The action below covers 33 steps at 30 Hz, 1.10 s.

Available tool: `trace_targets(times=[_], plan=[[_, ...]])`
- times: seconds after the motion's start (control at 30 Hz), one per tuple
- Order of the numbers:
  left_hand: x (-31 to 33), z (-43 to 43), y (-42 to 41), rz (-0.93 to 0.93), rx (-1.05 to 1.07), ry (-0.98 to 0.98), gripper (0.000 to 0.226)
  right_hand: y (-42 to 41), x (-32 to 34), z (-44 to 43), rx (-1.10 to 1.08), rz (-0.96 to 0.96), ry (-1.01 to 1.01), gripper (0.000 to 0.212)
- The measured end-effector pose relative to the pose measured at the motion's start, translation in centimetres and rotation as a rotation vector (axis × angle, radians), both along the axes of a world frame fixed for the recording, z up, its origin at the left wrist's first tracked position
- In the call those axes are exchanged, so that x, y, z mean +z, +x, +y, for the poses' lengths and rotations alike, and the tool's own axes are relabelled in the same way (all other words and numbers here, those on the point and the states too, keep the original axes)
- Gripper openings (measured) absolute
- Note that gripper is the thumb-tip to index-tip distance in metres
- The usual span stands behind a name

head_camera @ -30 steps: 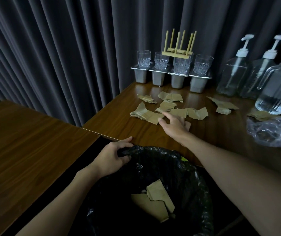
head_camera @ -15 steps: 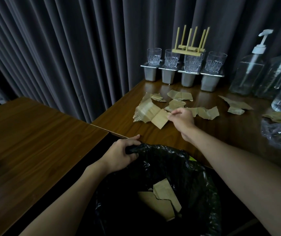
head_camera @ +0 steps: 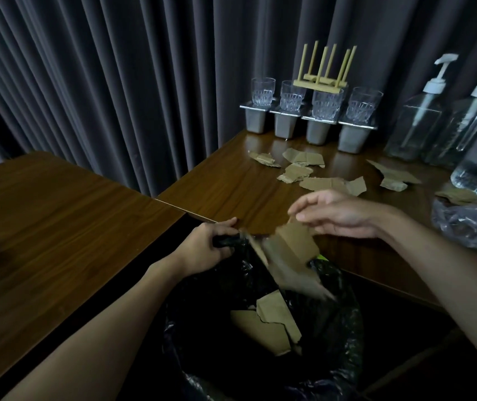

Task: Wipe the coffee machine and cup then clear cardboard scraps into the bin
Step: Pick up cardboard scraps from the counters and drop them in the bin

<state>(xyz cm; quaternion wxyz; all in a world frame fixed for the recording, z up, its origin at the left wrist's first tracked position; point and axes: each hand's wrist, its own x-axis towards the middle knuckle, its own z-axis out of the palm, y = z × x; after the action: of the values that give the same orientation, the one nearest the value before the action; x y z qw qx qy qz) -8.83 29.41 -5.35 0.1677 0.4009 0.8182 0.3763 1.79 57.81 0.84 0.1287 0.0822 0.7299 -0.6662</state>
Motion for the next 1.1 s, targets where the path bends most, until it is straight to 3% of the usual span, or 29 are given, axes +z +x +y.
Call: trace_targets(times=[0.07, 0.13, 0.2, 0.27, 0.43, 0.67, 0.77, 0.97, 1.1], plan=[[0.2, 0.0, 0.2, -0.011, -0.008, 0.012, 0.045, 0.4, -0.5, 0.2, 0.018, 0.007, 0.077, 0.026], [0.3, 0.1, 0.4, -0.012, -0.015, 0.022, 0.046, 0.2, -1.3, 0.6, -0.175, 0.133, 0.220, 0.017], [0.3, 0.1, 0.5, -0.006, -0.013, 0.032, 0.046, 0.0, -2.2, 1.4, -0.315, 0.215, 0.480, 0.022], [0.2, 0.2, 0.5, -0.001, -0.004, 0.031, 0.046, -0.2, -3.2, 2.6, -0.339, 0.181, 0.676, 0.038], [0.1, 0.3, 0.4, 0.003, 0.012, 0.029, 0.045, -1.1, -5.3, 4.2, -0.351, 0.092, 0.849, 0.060], [0.1, 0.3, 0.3, -0.033, 0.024, 0.011, 0.039, -3.8, -6.5, 5.0, -0.350, 0.053, 1.178, 0.054], [0.2, 0.3, 0.3, -0.050, 0.018, 0.020, 0.038, -3.9, -7.3, 4.8, -0.340, 0.098, 1.239, 0.044], [0.2, 0.3, 0.4, -0.052, 0.013, 0.024, 0.038, -3.3, -7.3, 3.9, -0.517, 0.455, 1.159, 0.022], [0.3, 0.4, 0.4, -0.061, 0.021, 0.009, 0.037, -3.6, -6.9, 3.2, -0.296, 0.313, 1.139, 0.034]])
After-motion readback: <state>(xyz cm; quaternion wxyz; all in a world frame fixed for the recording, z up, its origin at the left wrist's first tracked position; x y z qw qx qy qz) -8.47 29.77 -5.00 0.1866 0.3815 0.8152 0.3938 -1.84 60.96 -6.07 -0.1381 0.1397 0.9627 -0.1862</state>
